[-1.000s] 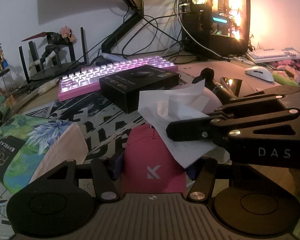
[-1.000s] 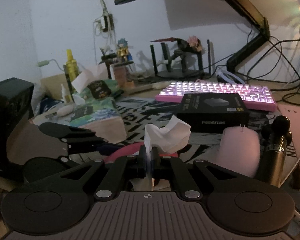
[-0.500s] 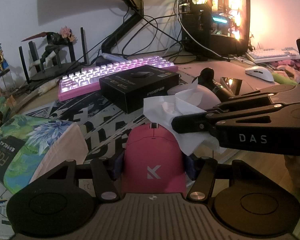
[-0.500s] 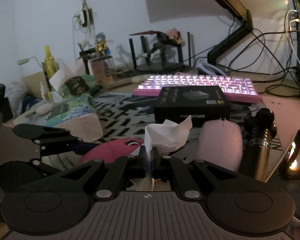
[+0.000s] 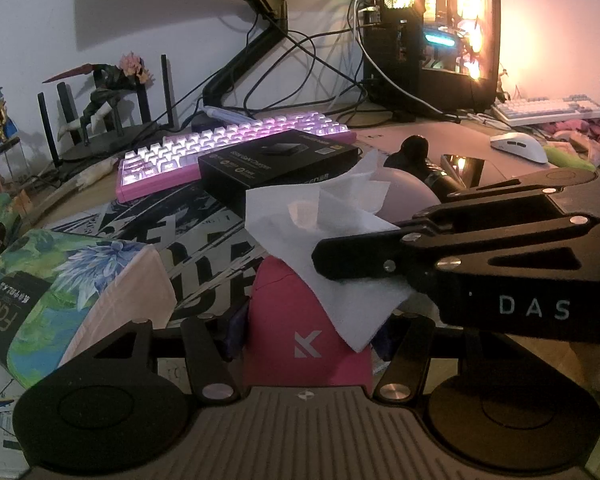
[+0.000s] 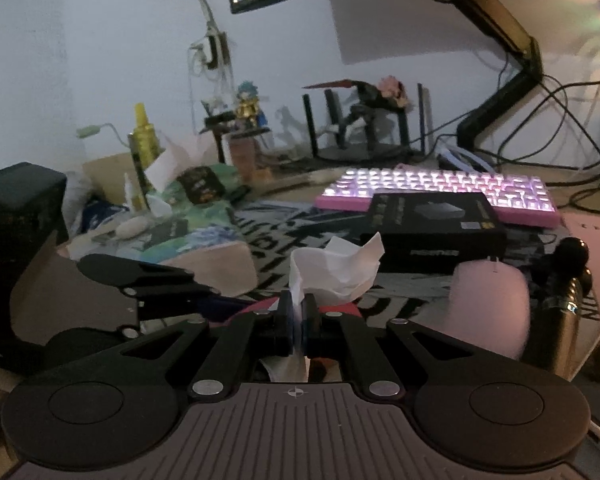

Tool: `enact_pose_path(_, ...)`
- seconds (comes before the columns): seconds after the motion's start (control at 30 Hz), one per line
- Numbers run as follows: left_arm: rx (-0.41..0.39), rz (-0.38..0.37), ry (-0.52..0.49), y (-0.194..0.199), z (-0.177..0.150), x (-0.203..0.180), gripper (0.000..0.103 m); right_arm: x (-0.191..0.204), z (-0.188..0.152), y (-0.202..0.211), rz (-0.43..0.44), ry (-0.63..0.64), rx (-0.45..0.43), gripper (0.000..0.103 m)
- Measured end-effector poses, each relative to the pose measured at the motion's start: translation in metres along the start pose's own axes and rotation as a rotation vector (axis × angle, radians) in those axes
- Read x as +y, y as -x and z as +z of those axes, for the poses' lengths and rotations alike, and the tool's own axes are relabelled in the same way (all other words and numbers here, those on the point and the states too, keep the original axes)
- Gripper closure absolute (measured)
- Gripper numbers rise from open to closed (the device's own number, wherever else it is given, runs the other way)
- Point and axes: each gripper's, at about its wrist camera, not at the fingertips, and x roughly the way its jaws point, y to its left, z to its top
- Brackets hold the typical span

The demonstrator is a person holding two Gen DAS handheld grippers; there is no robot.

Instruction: Clean container

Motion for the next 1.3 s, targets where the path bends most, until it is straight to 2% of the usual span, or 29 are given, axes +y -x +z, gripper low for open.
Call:
enact_pose_path(0.37, 0.0, 0.001, -0.001, -0.0001, -0.0001, -0.0004, 0.044, 0.0049, 0.0005, -0.0018, -0.031, 0.001, 0.002, 0.098)
enact_pose_path(1.3, 0.0, -0.003, 0.004, 0.0, -0.0006, -0.001, 0.044, 0.0053, 0.0002, -0.0053, -0.03, -0.008, 0.002, 0.098)
